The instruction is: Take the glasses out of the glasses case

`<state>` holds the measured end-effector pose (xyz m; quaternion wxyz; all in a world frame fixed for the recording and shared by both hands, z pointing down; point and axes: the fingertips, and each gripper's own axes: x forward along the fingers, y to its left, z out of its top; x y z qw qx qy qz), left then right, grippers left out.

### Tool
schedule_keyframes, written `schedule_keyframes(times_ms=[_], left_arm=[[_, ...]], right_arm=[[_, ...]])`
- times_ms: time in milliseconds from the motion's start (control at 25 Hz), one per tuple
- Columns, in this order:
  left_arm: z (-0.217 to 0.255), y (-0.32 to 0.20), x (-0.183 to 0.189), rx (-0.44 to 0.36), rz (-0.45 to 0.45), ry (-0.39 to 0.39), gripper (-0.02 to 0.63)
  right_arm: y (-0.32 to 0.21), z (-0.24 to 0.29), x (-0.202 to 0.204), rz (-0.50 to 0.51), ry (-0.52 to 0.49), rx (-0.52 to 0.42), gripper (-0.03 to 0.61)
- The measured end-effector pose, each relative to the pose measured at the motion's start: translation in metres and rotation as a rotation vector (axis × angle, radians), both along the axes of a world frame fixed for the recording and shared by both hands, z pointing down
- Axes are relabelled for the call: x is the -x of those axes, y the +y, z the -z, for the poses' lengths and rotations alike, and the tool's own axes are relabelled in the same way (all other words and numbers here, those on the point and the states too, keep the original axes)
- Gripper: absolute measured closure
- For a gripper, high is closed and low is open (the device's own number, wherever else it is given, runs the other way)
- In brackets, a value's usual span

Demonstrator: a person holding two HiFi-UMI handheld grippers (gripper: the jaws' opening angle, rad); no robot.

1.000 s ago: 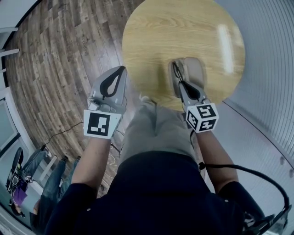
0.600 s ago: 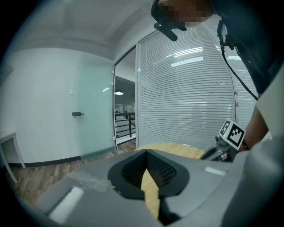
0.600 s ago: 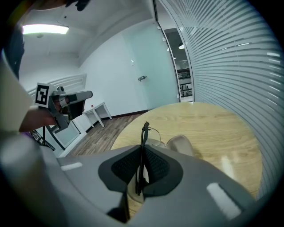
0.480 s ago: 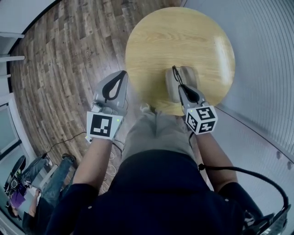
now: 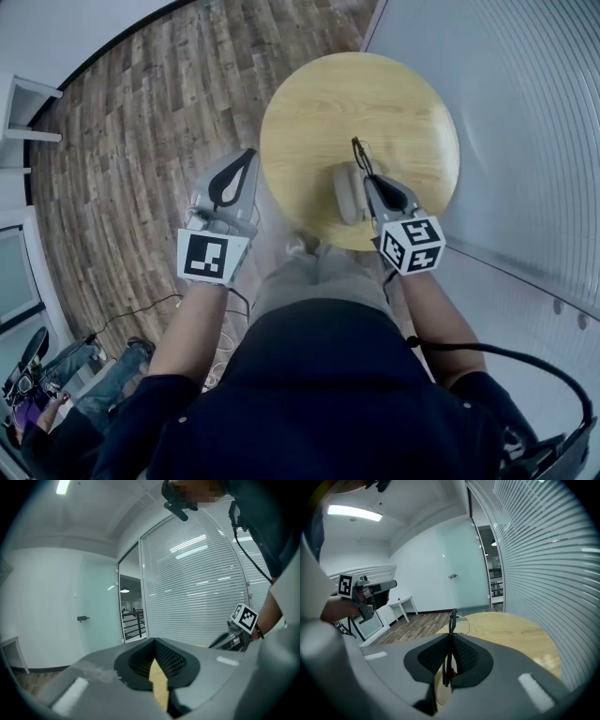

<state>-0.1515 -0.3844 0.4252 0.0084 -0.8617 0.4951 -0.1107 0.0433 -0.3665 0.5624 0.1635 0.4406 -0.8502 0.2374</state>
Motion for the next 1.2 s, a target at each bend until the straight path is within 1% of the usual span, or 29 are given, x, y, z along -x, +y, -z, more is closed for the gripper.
schedule_keyframes(times_ms=[120, 280, 400, 560, 760, 920, 1080, 1200], left_arm=[[0.015, 0.005, -0.001, -0.025, -0.002, 0.001, 0.609], [0.04, 0.016, -0.002, -0.045, -0.025, -0.005, 0.611], [0.051, 0.015, 0.001, -0.065, -0.016, -0.002, 0.61], [0.076, 0.012, 0.002, -0.106, -0.01, -0.003, 0.609], [0.1, 0.005, 0.002, -0.164, -0.027, -0.044, 0.61], [0.128, -0.003, 0.011, -0.202, -0.013, -0.03, 0.61], [0.148, -0.009, 0.018, -0.193, 0.01, -0.026, 0.609], [0.163, -0.011, 0.018, -0.239, 0.012, -0.017, 0.61]], right_arm=[[0.0, 0.018, -0.003, 0.0, -0.005, -0.028, 0.545], [0.002, 0.056, -0.003, -0.004, -0.011, -0.063, 0.545], [-0.005, 0.073, -0.007, -0.011, -0.015, -0.092, 0.545], [-0.011, 0.1, -0.014, -0.03, -0.049, -0.093, 0.545], [-0.023, 0.137, -0.017, -0.025, -0.055, -0.15, 0.545], [-0.035, 0.168, -0.013, -0.03, -0.063, -0.194, 0.545], [-0.042, 0.2, -0.012, -0.043, -0.074, -0.238, 0.545], [-0.047, 0.217, -0.014, -0.045, -0.084, -0.274, 0.545]])
